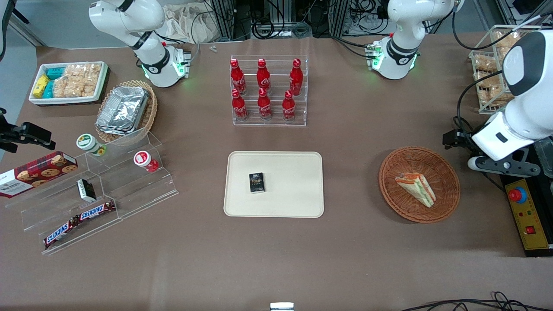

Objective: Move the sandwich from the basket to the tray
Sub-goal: 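Move the left gripper over the sandwich in the wicker basket and lower it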

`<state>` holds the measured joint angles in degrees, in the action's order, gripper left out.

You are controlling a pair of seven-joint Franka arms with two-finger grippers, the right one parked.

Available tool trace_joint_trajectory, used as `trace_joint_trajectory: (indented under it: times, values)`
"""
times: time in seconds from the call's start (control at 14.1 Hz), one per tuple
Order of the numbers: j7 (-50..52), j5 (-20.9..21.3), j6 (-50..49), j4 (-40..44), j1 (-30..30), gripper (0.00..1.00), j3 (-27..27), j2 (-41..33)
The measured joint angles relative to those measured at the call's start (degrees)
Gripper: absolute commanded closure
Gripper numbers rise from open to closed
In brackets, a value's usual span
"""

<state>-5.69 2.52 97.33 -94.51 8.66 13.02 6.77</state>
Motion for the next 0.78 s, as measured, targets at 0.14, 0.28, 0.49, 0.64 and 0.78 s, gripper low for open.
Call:
trace_joint_trajectory:
  times: [0.14,0.28,0.49,0.64,0.78]
  values:
    - [0.0,0.0,-0.3,0.9,0.1,0.0,-0.1,0.7]
    - [0.1,0.0,-0.4,1.4,0.3,0.0,-0.1,1.9]
    - [13.5,0.0,-0.4,1.6,0.3,0.0,-0.2,5.0]
    - [28.4,0.1,0.6,1.1,0.3,0.0,-0.2,7.3]
    - [38.6,0.1,6.9,-1.7,0.3,0.0,-0.2,8.9]
